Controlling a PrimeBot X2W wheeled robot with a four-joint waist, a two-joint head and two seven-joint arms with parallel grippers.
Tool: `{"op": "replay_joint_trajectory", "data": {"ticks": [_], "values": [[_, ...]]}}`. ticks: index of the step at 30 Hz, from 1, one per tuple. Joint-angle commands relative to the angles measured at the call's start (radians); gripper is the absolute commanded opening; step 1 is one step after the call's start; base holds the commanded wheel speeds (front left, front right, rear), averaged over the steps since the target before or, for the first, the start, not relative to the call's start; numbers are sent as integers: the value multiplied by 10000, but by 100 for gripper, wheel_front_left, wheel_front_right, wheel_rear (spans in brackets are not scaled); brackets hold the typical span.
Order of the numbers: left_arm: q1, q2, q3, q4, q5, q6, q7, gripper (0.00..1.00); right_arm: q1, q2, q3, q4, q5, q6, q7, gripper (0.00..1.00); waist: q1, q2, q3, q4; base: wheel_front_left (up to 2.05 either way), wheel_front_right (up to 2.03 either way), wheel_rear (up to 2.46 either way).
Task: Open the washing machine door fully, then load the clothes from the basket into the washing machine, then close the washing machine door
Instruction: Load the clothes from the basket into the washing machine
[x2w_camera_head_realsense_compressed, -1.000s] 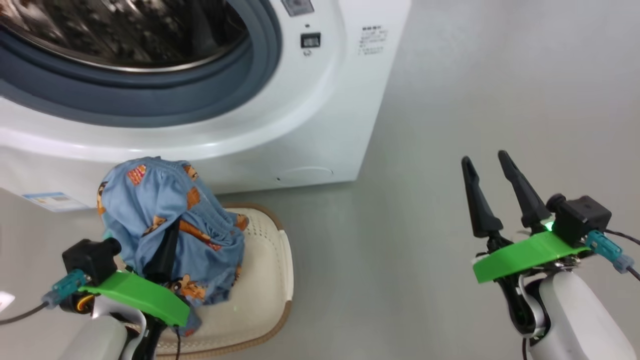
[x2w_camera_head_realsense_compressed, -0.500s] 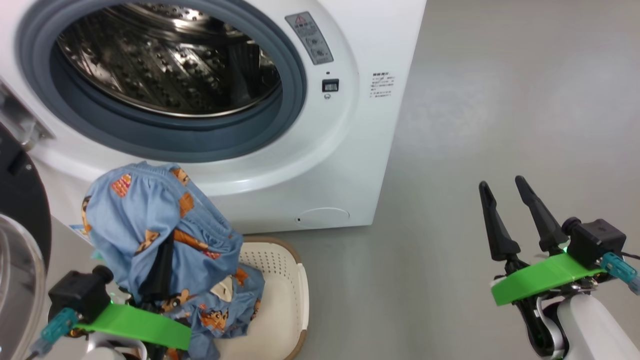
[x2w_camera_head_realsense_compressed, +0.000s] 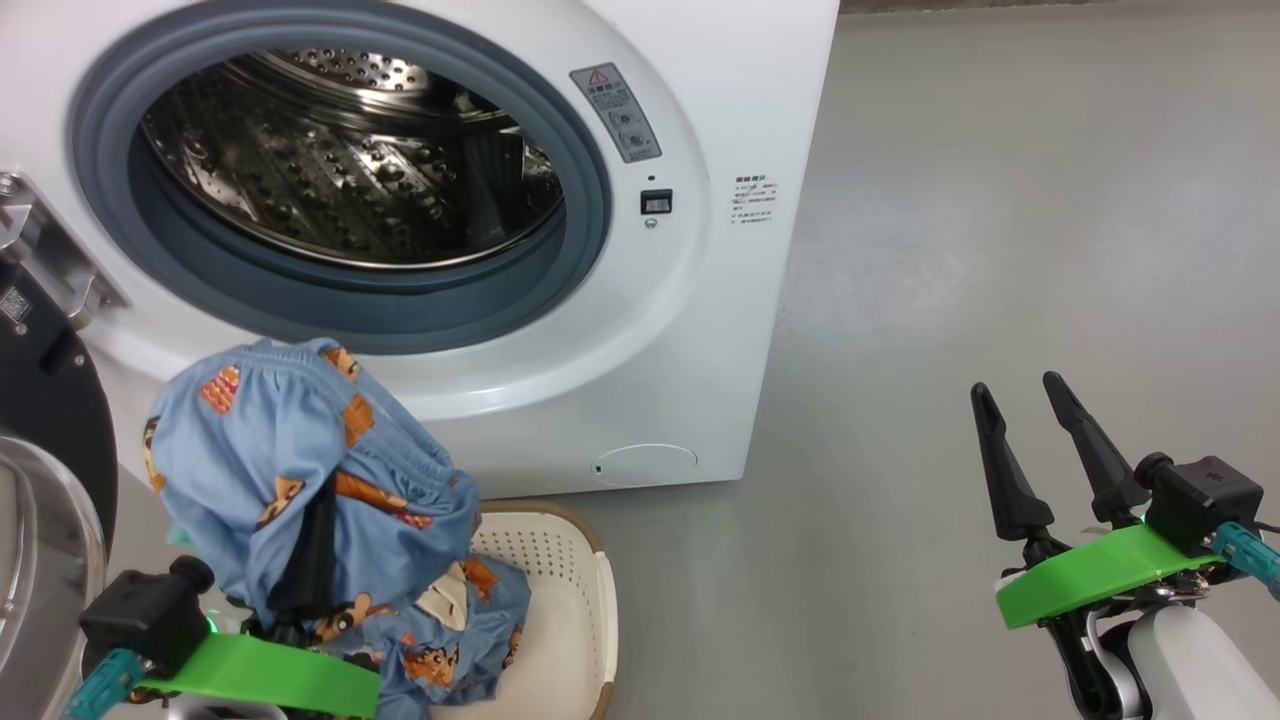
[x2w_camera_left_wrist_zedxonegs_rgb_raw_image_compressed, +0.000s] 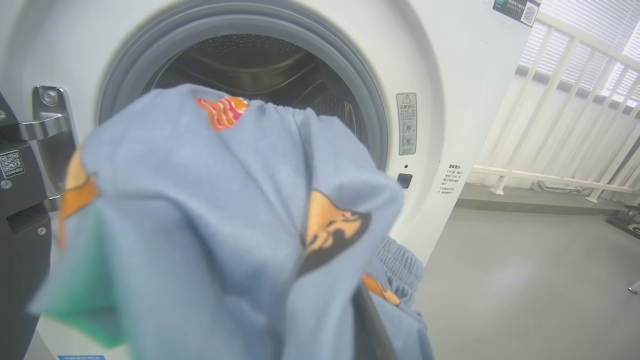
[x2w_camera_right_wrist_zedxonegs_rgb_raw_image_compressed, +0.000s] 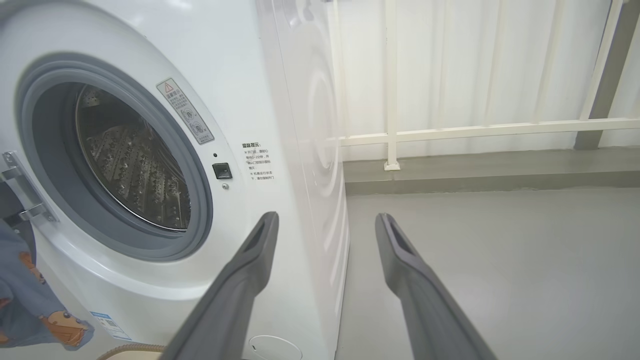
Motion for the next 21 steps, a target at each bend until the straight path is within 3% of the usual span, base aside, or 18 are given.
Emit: {"op": "replay_joint_trajectory", "data": {"ticks": [1,21], "values": [[-143,325,435,-341,80,56,-53,0,-15,-161,230,-270,188,46,-94,100,0,0,-17,-14,0,0,0],[-980,329,278,147,159,-116,-40,0,-87,-187,271,-301,161,46,-94,100,0,0,171,-174,0,0,0]]}}
